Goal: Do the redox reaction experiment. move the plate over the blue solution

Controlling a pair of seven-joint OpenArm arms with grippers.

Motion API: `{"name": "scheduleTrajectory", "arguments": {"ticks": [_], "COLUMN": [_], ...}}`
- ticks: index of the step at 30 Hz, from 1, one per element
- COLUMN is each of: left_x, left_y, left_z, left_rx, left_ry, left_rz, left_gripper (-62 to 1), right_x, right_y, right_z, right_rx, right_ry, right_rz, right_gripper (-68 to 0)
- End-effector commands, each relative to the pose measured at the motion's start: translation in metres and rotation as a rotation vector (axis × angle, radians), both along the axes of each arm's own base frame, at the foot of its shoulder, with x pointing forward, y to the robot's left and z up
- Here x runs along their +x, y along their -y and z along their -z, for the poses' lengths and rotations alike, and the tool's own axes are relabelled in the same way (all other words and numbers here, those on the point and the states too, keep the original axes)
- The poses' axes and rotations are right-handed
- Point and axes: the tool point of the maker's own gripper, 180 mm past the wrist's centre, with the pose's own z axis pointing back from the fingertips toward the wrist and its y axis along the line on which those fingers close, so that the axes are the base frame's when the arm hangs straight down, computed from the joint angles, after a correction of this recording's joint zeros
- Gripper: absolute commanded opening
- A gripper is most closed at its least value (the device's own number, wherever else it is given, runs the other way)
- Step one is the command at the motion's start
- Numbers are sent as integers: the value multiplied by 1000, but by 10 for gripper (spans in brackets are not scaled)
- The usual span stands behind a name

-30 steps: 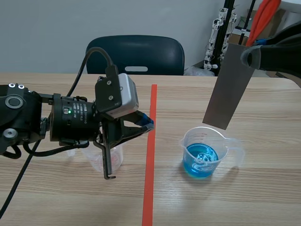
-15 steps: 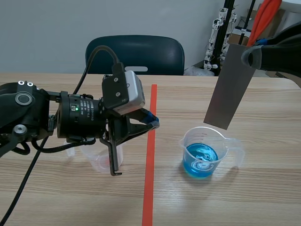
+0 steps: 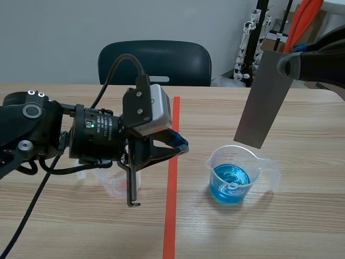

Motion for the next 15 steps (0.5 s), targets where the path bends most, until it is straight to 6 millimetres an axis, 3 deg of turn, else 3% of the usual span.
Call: {"name": "scheduleTrajectory", "arguments": {"ticks": [1, 15], "left_x": [2, 2], "left_y": [6, 6], "left_z": [-13, -11], "left_rx": [-39, -30], "left_ry": [19, 15], "left_rz": [11, 7], "left_gripper": [-585, -585], "right_x": [3, 3], "right_y": [1, 1], "right_z": [-14, -14], "right_rx": [24, 23], "right_ry": [28, 28], "right_rz": [4, 4], "right_gripper": [-669, -669]}}
